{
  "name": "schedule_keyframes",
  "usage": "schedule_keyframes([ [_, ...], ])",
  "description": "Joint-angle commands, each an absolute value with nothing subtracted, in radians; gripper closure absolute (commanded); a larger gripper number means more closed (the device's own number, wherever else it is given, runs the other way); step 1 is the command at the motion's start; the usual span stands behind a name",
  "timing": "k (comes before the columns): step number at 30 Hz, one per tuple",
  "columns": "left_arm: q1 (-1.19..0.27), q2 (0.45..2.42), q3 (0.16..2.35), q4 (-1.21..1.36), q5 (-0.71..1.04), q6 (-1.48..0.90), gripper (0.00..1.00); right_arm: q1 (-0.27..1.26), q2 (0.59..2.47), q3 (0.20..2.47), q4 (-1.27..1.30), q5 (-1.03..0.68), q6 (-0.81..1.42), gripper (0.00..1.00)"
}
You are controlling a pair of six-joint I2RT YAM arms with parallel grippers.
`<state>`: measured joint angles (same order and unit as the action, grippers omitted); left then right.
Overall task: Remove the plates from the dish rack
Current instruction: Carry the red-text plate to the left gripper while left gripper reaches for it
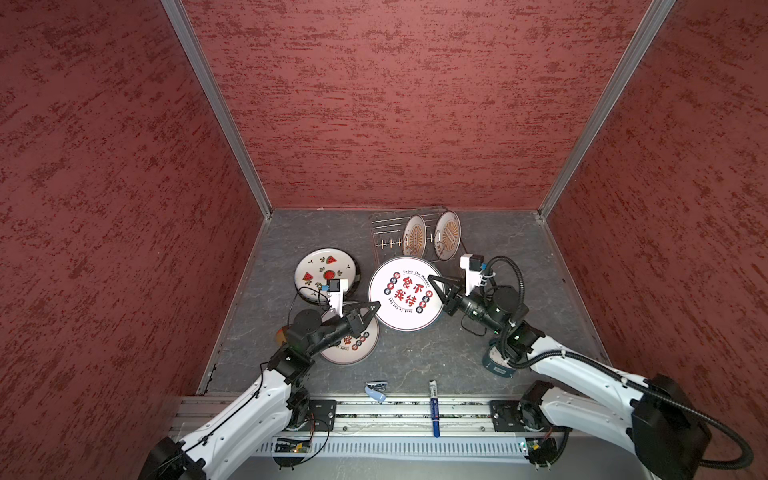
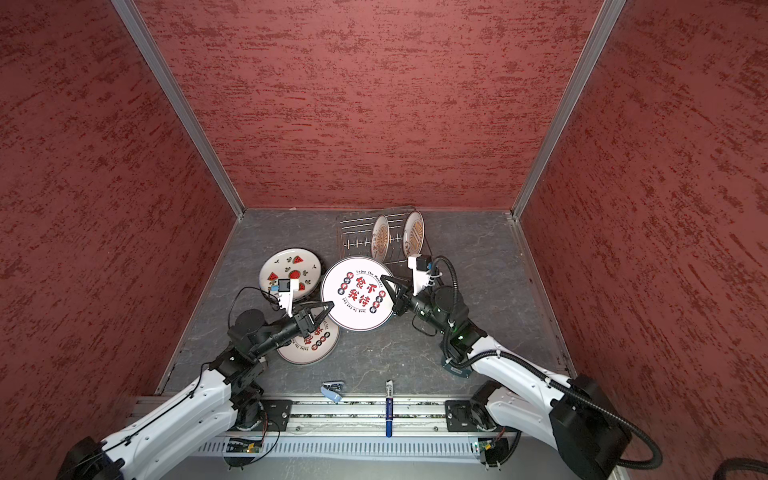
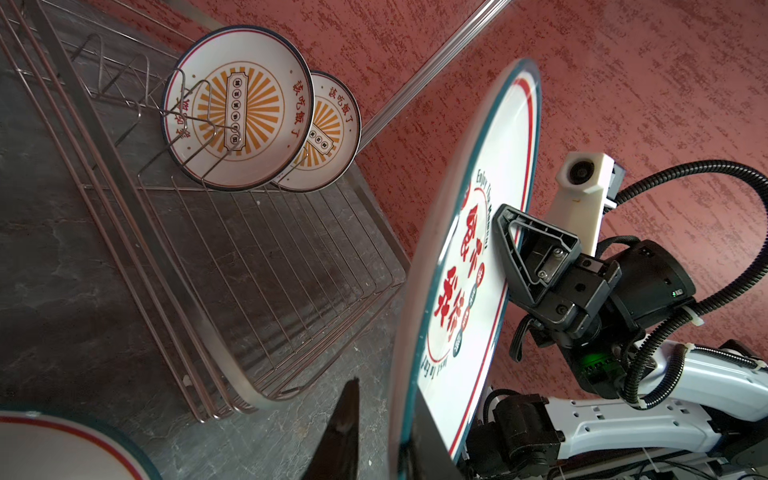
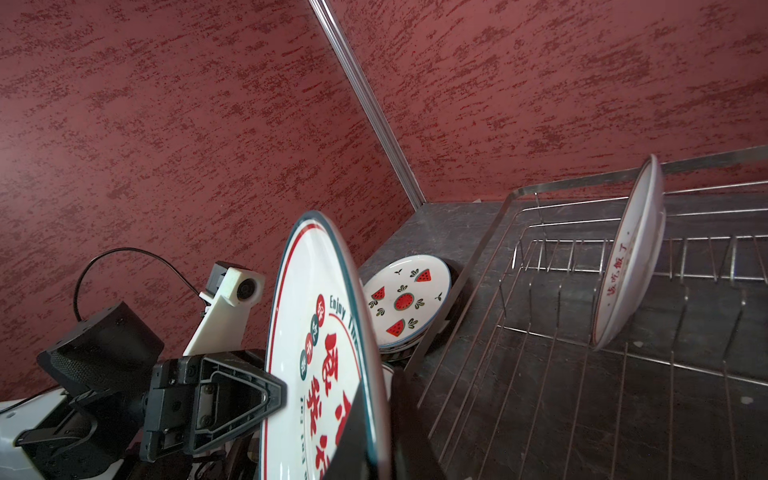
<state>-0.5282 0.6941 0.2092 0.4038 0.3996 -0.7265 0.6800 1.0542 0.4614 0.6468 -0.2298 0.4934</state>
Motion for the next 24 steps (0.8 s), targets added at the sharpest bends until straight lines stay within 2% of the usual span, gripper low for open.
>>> schedule_keyframes([
  [1,-0.539,0.703,0.235,0.399,0.382,-0.724,0.87,0.684,1.057,0.466,0.758,-0.237,0.51,0.96],
  [9,-0.546,0.712,0.249,0.393,0.408,-0.745,1.0,0.684,1.09,0.471,0.753,-0.214,0.5,0.95],
  [11,-0.546,0.721,0.252,0.405,0.423,-0.754,1.0,0.684,1.1,0.475,0.751,-0.217,0.5,0.94],
  [21,-0.535,0.732,0.261,0.403,0.417,-0.794,1.0,0.684,1.12,0.491,0.698,-0.209,0.492,0.79],
  [24,-0.529,0.719,0.261,0.398,0.408,-0.802,1.0,0.684,1.126,0.491,0.693,-0.21,0.492,0.69],
])
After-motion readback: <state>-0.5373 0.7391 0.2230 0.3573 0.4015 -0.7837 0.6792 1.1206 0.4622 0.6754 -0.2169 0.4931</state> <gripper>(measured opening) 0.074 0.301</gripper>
